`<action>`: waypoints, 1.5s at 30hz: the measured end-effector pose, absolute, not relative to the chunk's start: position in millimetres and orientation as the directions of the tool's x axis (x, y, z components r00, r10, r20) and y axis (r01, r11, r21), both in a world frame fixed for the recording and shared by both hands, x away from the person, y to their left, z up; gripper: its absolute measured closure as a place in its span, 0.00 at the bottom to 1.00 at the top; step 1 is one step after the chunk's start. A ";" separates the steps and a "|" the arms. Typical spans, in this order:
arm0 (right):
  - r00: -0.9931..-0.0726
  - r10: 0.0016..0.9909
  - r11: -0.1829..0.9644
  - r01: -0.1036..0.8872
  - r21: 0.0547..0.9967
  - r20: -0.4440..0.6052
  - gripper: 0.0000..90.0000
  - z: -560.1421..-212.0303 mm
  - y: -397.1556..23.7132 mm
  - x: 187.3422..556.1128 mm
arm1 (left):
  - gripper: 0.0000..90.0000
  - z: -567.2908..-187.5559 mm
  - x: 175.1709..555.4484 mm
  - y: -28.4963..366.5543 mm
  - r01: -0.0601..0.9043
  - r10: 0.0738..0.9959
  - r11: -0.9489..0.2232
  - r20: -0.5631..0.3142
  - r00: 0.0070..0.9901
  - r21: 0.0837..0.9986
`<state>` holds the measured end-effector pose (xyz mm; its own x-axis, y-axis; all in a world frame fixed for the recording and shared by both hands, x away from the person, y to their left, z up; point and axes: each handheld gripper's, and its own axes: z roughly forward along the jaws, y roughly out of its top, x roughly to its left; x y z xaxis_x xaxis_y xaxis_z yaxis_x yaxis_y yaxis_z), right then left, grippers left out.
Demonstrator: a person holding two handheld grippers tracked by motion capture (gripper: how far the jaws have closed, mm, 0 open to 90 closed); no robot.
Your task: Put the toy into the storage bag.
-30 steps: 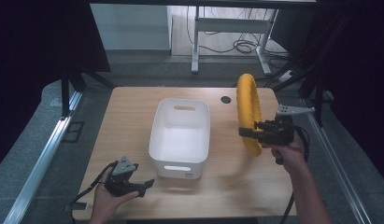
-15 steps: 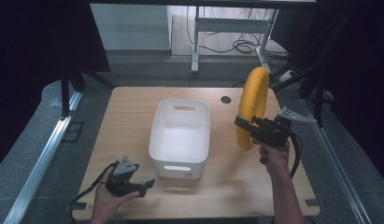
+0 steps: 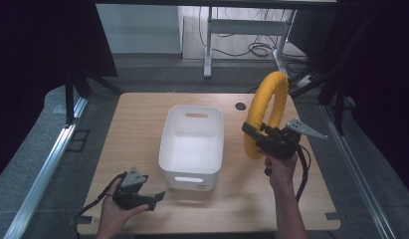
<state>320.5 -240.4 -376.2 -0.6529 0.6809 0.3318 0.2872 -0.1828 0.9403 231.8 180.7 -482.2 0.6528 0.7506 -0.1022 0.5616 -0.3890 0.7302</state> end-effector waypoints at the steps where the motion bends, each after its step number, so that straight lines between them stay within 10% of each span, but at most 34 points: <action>1: -0.651 0.682 -0.184 0.287 0.940 0.332 0.56 -376.5 -239.1 320.9 | 0.18 -482.2 231.8 180.7 0.562 0.751 -0.389 -0.102 0.653 0.730; 45: -0.668 0.693 -0.283 0.091 0.955 0.270 0.56 -337.8 -187.7 306.4 | 0.17 -483.3 232.5 179.9 0.568 0.746 -0.402 -0.103 0.658 0.718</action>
